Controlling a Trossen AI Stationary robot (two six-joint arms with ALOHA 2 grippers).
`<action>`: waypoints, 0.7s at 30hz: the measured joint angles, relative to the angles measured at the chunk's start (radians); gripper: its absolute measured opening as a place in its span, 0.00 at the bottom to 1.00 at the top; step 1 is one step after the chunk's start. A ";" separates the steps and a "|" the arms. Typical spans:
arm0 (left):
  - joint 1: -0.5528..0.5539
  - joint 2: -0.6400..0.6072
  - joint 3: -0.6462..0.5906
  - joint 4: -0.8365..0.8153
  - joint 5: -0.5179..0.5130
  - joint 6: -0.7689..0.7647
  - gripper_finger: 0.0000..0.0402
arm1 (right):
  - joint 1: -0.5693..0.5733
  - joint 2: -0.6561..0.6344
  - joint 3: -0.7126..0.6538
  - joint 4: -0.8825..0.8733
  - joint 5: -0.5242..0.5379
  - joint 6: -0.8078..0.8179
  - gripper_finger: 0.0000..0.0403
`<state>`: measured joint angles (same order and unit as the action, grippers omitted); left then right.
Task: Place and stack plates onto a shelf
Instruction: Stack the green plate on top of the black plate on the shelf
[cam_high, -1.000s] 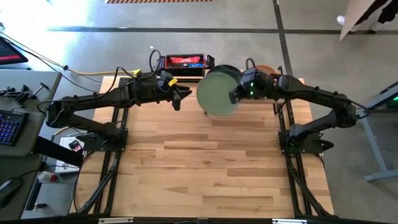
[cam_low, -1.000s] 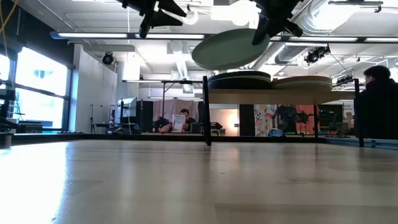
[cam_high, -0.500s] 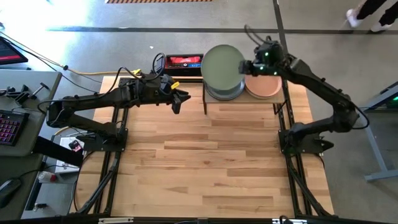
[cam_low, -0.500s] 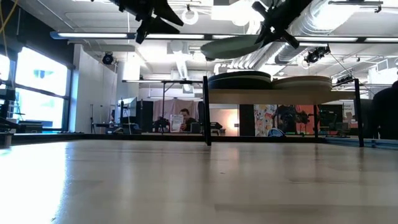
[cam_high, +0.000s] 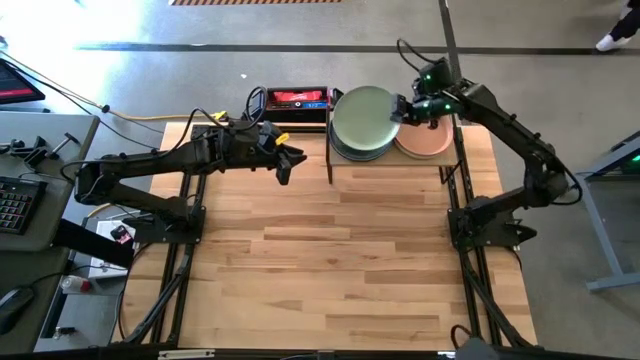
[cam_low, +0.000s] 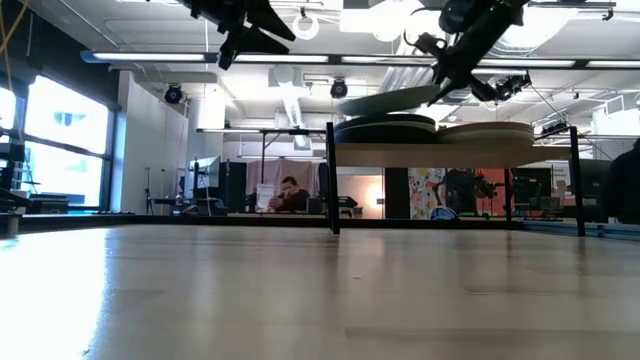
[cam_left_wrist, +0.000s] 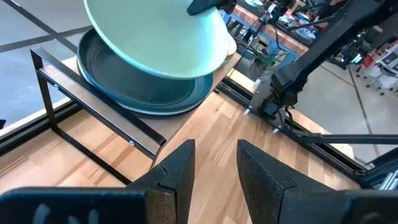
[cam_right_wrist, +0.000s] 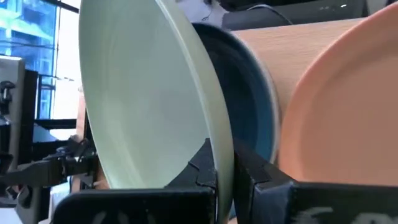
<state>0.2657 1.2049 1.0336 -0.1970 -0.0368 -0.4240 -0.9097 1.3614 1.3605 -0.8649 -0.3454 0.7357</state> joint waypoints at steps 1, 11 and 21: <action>0.000 0.000 0.000 -0.003 0.000 0.000 0.26 | 0.002 0.006 0.000 0.005 -0.004 0.000 0.00; 0.000 0.000 0.000 -0.018 0.000 0.017 0.26 | 0.035 0.068 0.000 0.017 -0.003 0.008 0.00; 0.000 0.000 0.000 -0.018 0.000 0.019 0.26 | 0.042 0.092 0.000 0.017 0.023 0.002 0.00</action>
<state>0.2653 1.2045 1.0336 -0.2146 -0.0372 -0.4045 -0.8678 1.4536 1.3605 -0.8482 -0.3221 0.7379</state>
